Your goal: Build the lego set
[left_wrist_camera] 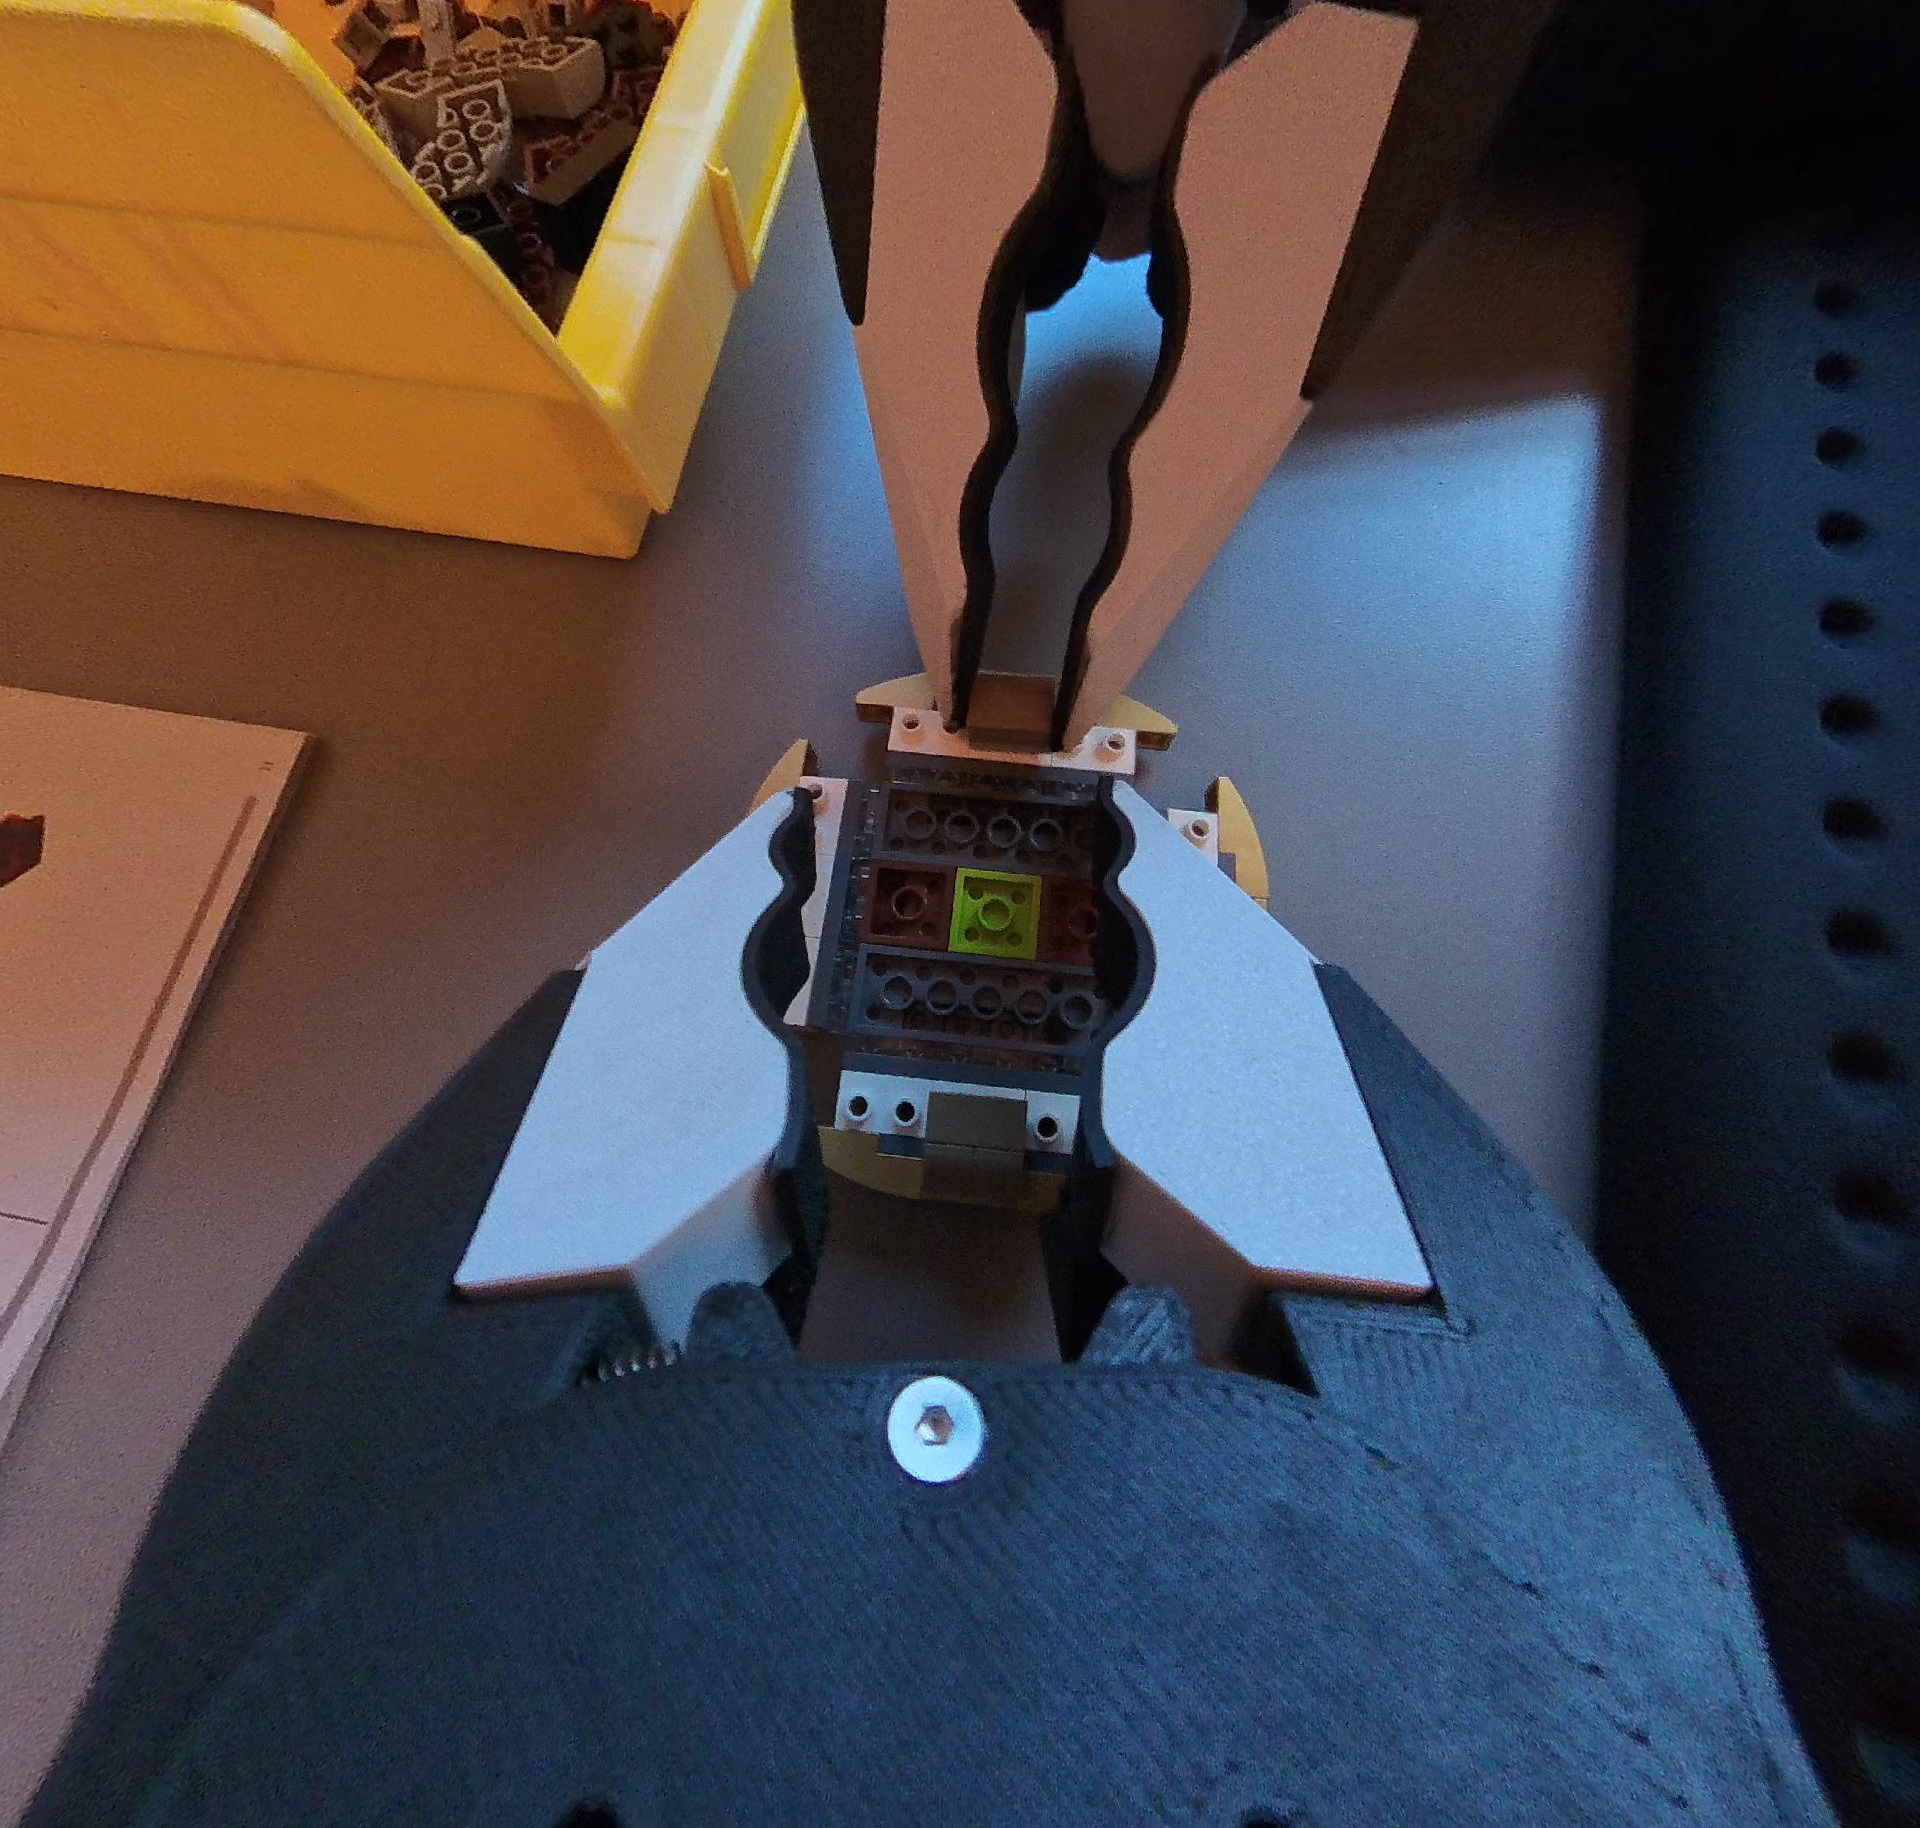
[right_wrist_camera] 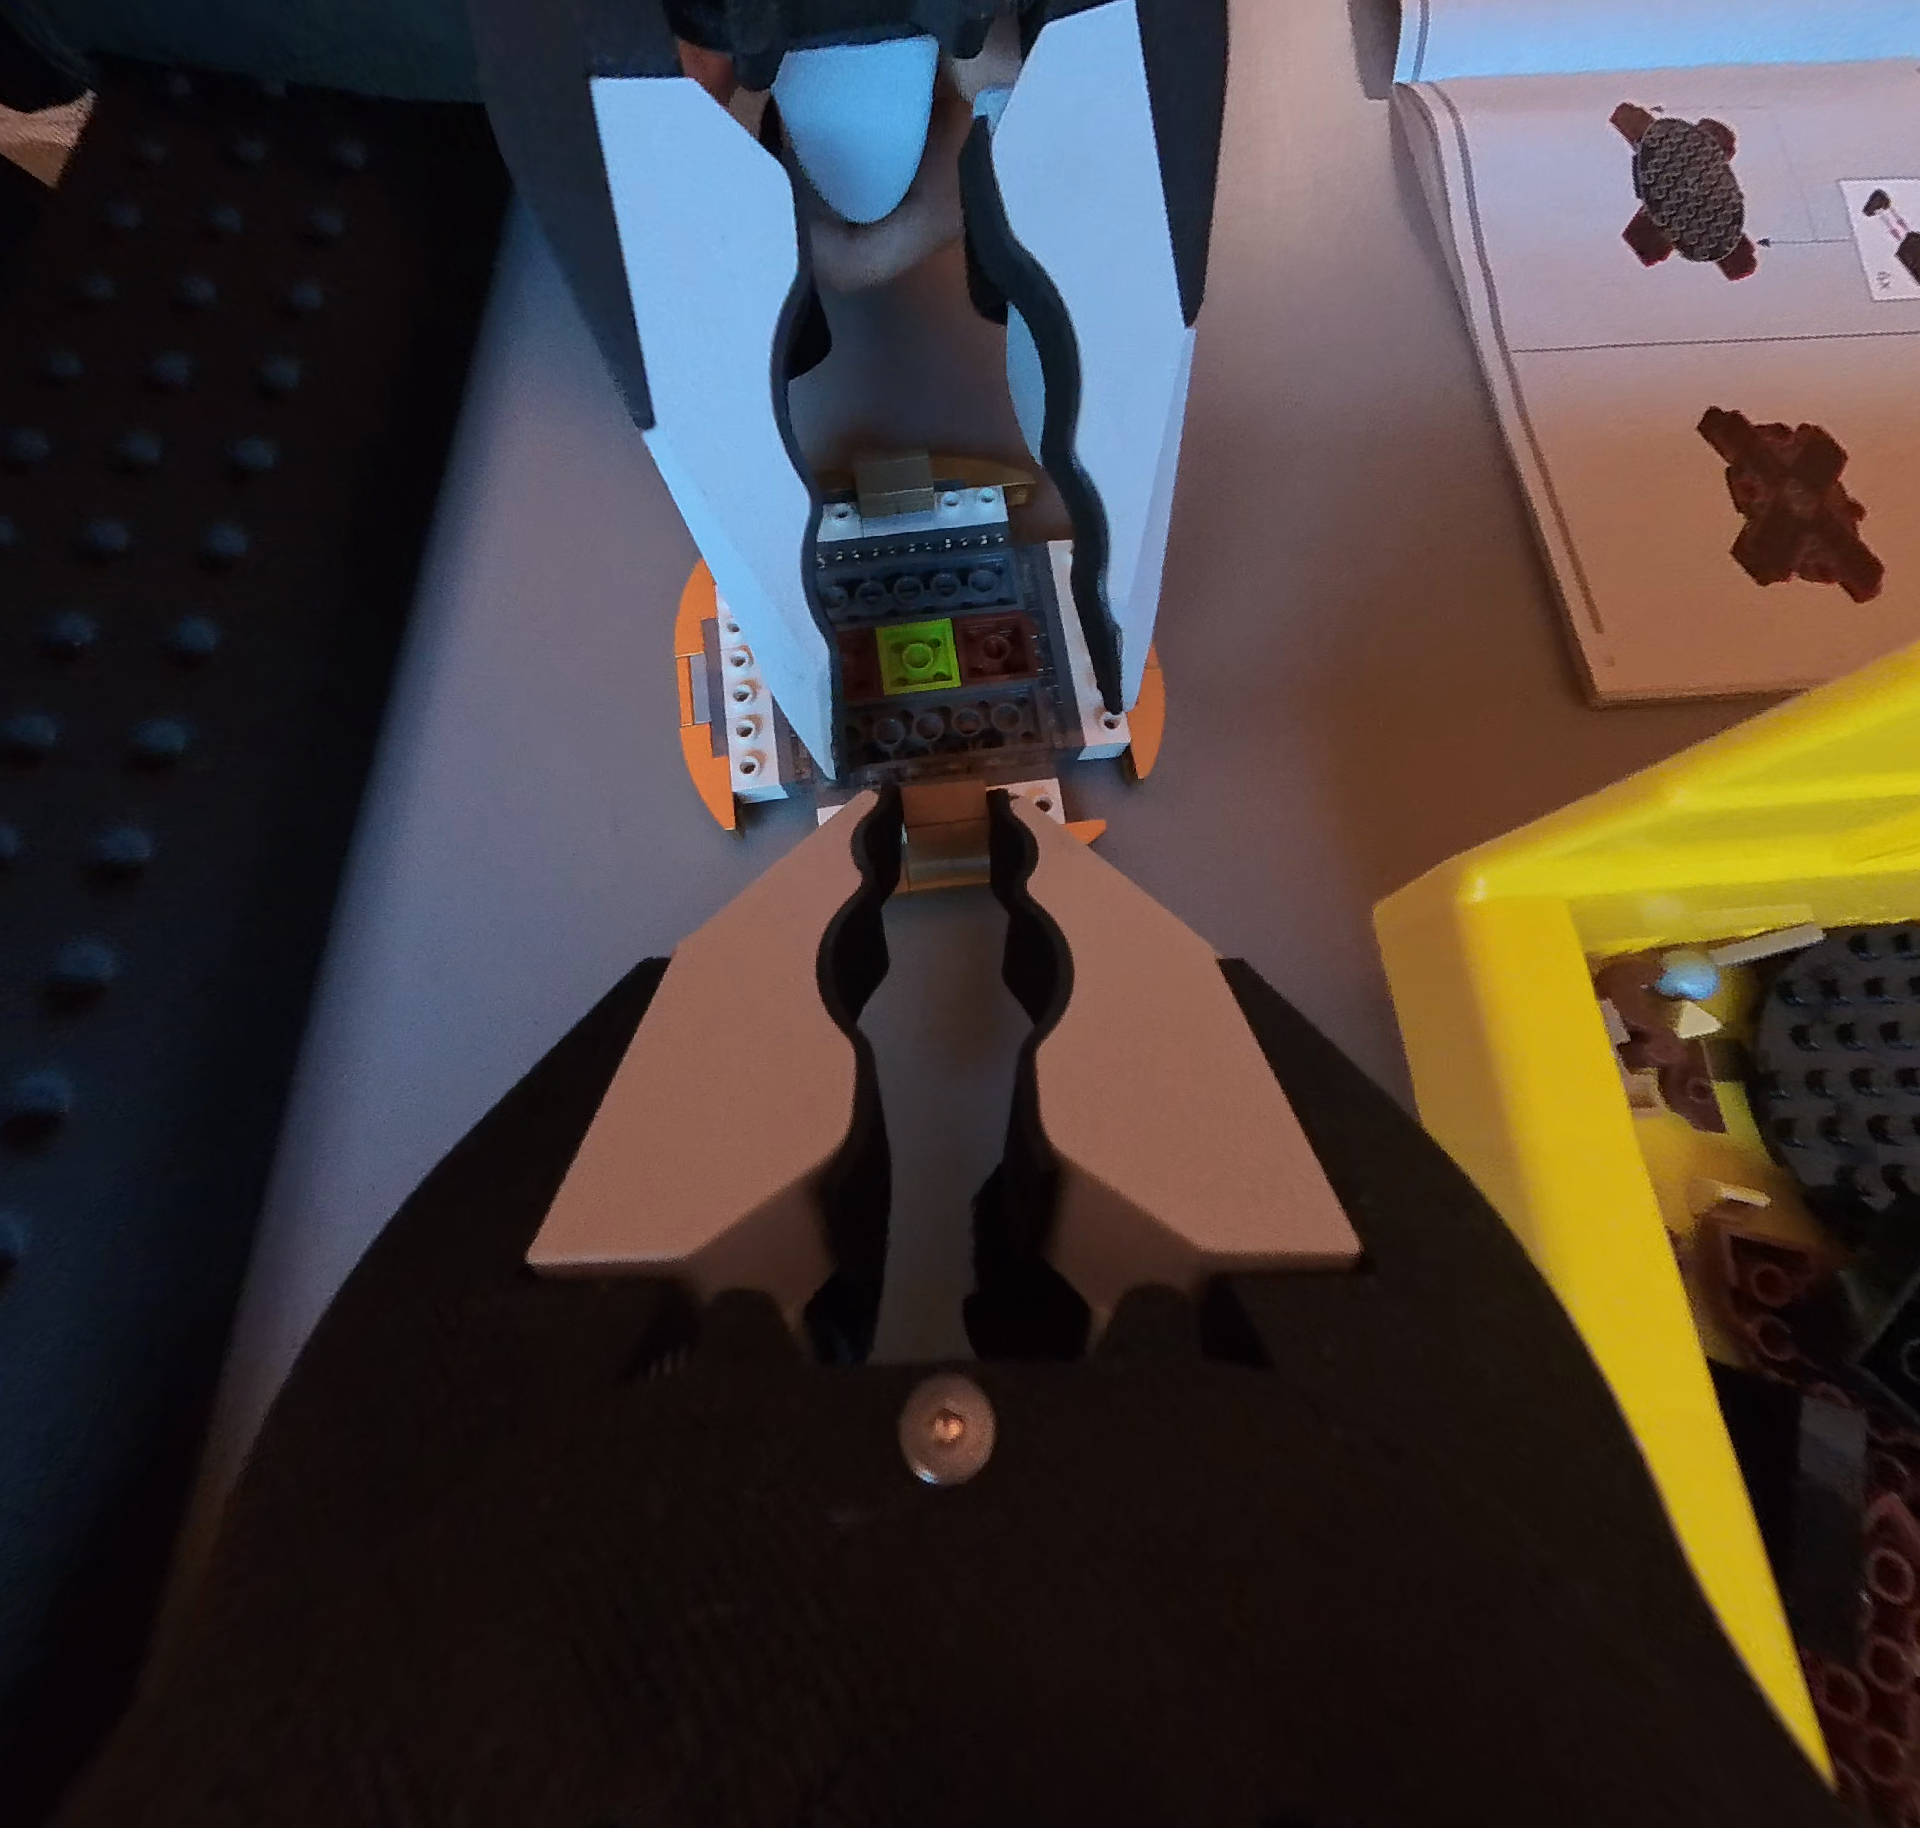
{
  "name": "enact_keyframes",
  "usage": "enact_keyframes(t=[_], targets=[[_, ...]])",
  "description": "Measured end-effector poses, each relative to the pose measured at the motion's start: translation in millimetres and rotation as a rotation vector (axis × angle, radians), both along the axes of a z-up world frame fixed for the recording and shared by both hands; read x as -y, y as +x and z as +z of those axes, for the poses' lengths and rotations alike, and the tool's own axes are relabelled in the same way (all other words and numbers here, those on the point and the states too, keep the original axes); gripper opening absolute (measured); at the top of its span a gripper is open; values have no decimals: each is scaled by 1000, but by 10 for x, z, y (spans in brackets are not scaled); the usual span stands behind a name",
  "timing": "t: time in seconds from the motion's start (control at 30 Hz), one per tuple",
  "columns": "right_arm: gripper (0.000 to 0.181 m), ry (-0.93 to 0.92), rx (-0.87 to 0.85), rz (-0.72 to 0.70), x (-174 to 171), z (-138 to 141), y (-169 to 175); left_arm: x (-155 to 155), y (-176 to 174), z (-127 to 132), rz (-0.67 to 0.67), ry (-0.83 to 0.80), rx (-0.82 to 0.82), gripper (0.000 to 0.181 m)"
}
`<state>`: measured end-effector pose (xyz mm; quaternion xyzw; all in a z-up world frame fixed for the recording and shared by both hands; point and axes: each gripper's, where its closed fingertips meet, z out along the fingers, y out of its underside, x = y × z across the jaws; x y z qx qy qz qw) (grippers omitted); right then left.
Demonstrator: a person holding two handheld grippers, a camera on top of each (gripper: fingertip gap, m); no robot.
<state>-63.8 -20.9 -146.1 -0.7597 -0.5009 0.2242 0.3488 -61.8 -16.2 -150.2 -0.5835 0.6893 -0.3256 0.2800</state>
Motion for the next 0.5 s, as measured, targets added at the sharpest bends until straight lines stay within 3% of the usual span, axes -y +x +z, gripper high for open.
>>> enact_keyframes(t=[0.03,0.13,0.23,0.37,0.5], targets=[[14,-16,-23,-1,1,16,-6,6,-3,-2,-4,-5,3,53],[13,-69,-269,-40,-69,404,-22,24,-17,-2,-15,-3,0,53],[14,-93,-335,-64,-92,507,99,29,-21,0,-23,-14,8,54],[14,-261,-554,-56,-21,687,82,83,-33,12,-66,-16,-4,59],[15,-449,-864,-11,39,1113,62,202,34,140,-109,-97,52,59]])
